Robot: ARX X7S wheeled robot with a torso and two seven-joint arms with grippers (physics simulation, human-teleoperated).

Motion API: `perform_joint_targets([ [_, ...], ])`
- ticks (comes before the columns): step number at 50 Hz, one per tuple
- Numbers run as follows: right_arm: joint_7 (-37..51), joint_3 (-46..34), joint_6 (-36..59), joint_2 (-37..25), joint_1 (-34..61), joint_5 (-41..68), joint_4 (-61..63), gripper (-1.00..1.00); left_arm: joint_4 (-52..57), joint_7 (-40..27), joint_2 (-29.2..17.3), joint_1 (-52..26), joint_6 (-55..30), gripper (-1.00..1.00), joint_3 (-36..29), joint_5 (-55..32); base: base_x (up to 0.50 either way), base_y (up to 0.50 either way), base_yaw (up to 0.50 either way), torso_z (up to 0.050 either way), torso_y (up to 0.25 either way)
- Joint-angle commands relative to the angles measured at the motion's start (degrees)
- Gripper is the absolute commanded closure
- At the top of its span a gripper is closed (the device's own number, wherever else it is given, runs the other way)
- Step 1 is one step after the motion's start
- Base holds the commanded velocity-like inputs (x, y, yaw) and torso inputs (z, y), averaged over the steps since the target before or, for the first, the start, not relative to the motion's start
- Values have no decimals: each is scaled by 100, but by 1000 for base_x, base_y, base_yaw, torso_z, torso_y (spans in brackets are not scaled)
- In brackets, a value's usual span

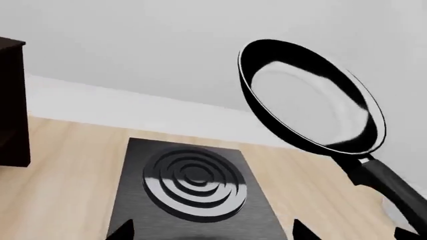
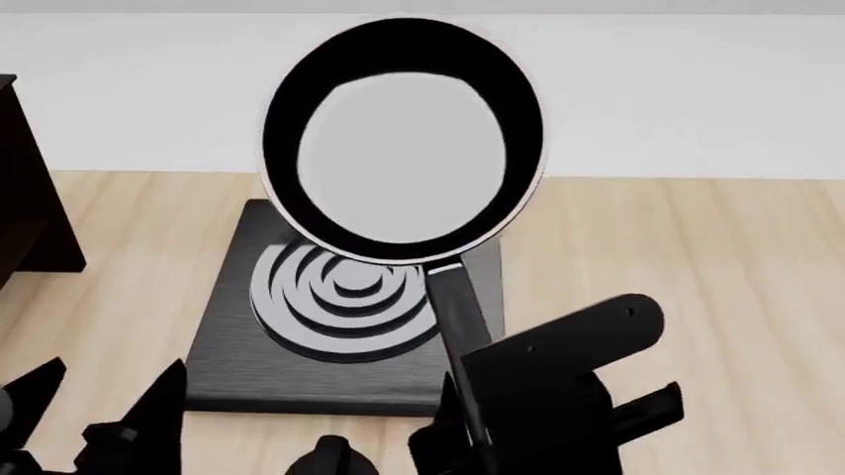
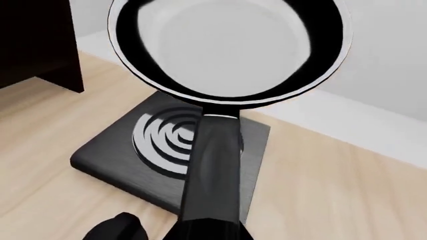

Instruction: Put the frying pan on the cabinet shelf.

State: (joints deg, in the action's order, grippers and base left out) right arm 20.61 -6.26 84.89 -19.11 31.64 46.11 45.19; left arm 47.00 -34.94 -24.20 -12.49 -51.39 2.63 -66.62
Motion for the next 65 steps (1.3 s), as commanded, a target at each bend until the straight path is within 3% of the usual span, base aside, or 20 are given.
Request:
perform_joint_targets([
  [1,-120,-316,-316,-91,119,-224,34,100,383,-713,-261,-302,-365,-100,436,-1901,0,0,0,0,0],
  [26,-308,-1127,-907,-335,132,-405,-14,100,162,-1318,-156,-545,660,-100,796,-3758,0,0,0,0,2],
  [35,-282,-1109,-945,-265,187,-333,-5,100,-123,-1780,302,-393,1116,-100,592,-4209,0,0,0,0,1],
  [51,-223,-1159,-961,-273,236,-262,43,100,-459,-1438,697,-19,999,-100,232,-3711,0,0,0,1,2],
  [65,-329,-1451,-1181,-414,216,-348,4,100,-828,-1418,947,-294,969,-100,-143,-3474,0,0,0,1,1],
])
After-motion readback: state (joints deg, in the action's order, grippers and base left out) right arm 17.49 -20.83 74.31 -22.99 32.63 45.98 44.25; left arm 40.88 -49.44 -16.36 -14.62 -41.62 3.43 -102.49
